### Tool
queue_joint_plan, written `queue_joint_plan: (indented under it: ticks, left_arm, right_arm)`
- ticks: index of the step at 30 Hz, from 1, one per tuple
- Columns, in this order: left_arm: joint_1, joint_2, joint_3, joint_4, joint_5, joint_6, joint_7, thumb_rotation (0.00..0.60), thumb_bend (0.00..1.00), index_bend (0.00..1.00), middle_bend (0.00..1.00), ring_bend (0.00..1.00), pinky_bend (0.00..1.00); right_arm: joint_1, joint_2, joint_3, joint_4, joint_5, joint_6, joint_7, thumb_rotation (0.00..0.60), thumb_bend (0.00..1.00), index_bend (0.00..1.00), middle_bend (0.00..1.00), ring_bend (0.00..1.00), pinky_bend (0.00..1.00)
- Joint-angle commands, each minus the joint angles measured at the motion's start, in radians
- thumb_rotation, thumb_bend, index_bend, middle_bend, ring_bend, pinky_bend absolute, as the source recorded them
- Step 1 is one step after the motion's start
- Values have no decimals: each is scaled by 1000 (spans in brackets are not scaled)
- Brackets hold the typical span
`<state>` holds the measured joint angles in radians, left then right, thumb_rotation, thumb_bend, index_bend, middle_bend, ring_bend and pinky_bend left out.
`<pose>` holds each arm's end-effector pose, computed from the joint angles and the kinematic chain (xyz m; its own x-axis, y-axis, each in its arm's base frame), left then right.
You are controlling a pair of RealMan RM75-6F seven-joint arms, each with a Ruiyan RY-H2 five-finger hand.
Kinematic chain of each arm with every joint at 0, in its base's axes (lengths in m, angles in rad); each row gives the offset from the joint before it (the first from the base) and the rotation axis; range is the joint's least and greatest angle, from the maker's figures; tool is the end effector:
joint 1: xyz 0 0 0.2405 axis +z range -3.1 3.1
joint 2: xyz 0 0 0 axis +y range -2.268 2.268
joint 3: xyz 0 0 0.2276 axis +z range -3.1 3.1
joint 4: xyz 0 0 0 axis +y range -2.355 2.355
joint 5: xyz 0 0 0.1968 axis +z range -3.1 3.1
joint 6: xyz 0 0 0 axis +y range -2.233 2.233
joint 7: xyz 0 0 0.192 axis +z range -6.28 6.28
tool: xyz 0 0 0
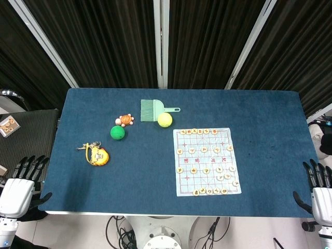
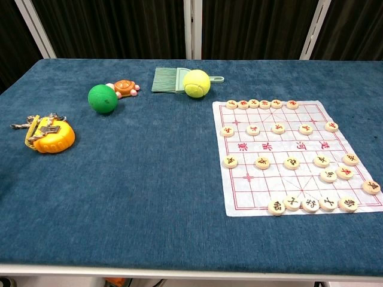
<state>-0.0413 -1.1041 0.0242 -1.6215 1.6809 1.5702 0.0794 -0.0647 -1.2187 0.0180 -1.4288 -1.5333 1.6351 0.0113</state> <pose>-0.2577 0.1969 0.1502 0.4752 -0.0036 0.8799 0.8702 -0.1463 -0.4706 -0.3182 -0.1745 0.1633 0.4693 0.0522 0.8815 -0.8810 0.0963 0.4633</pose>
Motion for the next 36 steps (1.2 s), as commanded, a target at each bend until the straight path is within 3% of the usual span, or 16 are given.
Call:
queue_joint_plan:
  ticks: [1, 11, 16, 24, 36]
  left_arm:
    - [1, -1, 2, 0, 0, 1, 2, 600, 126, 68, 47, 0, 0]
    - [9, -10, 14, -2, 8, 6, 14, 600, 126, 68, 47, 0, 0]
    - [6, -10, 10, 3, 7, 9, 5, 600, 126, 68, 47, 0, 0]
    - [20, -15, 18, 18, 2, 22, -14, 600, 126, 68, 47, 0, 0]
    - [35, -10, 22, 40, 5, 47, -46, 600, 127, 68, 47, 0, 0]
  right_arm:
    - [0, 0, 1, 0, -2, 0, 0, 600, 180, 0, 0, 0, 0]
    - [42, -16, 13, 11, -74, 1, -9, 600, 174, 38, 0, 0, 0]
    - [118, -38, 14, -51, -104, -106, -141, 600, 187, 108, 0, 0, 0]
    - [256, -180, 38, -80, -53, -337, -369, 600, 222, 204, 0, 0, 0]
    - [325, -329, 40, -29, 16, -434, -487, 600, 225, 300, 0, 0, 0]
